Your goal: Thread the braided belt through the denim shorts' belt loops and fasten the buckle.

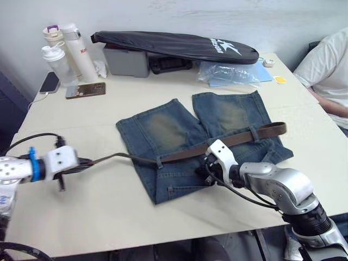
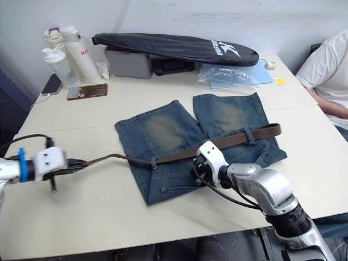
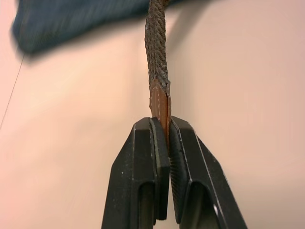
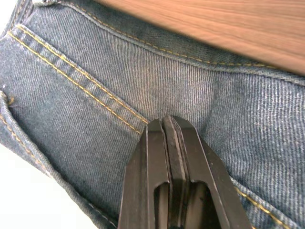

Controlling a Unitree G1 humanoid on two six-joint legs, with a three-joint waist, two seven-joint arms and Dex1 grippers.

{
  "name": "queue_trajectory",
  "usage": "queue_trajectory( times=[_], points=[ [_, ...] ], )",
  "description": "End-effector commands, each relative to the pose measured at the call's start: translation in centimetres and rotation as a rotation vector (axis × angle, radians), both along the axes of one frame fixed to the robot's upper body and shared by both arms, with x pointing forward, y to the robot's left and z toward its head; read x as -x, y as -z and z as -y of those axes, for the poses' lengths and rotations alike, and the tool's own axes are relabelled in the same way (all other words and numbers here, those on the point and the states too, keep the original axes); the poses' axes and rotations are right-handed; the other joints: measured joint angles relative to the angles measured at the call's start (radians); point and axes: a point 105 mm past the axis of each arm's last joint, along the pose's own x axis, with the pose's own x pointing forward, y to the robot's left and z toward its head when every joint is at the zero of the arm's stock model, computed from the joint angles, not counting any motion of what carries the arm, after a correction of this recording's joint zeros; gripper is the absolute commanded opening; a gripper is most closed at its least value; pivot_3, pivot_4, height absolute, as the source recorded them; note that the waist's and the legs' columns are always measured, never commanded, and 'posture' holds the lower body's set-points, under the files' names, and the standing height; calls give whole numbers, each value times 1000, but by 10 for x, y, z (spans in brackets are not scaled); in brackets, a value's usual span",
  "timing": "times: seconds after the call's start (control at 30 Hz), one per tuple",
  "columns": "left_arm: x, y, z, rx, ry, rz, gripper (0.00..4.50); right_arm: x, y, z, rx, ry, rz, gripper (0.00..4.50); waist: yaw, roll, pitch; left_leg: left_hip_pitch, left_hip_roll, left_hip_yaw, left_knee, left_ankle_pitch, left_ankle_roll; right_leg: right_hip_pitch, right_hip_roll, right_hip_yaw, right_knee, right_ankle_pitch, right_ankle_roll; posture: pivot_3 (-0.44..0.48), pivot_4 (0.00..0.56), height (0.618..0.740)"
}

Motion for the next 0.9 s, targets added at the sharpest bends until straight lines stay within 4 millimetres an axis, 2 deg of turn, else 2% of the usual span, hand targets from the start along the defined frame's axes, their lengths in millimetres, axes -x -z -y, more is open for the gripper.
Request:
queue_trajectory(
  times=[0.03, 0.2, 0.37, 0.5, 0.6, 0.8, 0.9],
  points=[
    [39, -4, -91, 41, -301, -36, 32, -6, 18, 0, 55, -28, -61, 0, -16, 0, -1, 0, 0, 0, -1, 0, 0, 0, -1, 0, 0, 0, -1, 0, 150, 740],
    [65, 5, -116, 65, -400, -81, 32, -11, 15, -3, 56, -57, -55, 0, -36, -5, -4, 1, 0, -1, -4, -1, -2, -2, -4, -3, 1, -1, -4, 0, 150, 740],
    [85, 0, -137, 124, -509, -70, 32, -16, 13, -6, 60, -89, -44, 0, -48, -4, -5, 2, 0, -1, -7, -2, -3, -4, -9, -6, 1, -3, -7, 0, 150, 740],
    [84, -2, -142, 189, -579, -55, 32, -19, 11, -9, 61, -102, -37, 0, -46, -3, -5, 2, 0, 0, -9, -2, -3, -8, -11, -11, 1, -3, -9, 0, 150, 740],
    [88, -1, -158, 211, -674, -56, 32, -20, 10, -10, 60, -106, -33, 0, -46, -3, -5, 2, 0, 0, -9, -2, -3, -9, -13, -16, 2, -2, -10, 0, 150, 740],
    [100, 14, -176, 263, -805, -95, 32, -18, 10, -10, 55, -98, -35, 0, -48, -6, -7, 2, 0, 6, -12, -2, -3, -15, -15, -17, 5, -1, -11, 0, 150, 740],
    [100, 18, -178, 276, -828, -101, 32, -16, 10, -11, 52, -96, -37, 0, -45, -6, -8, 2, 0, 8, -12, -2, -3, -16, -15, -19, 7, -1, -11, 0, 150, 740]
  ],
)
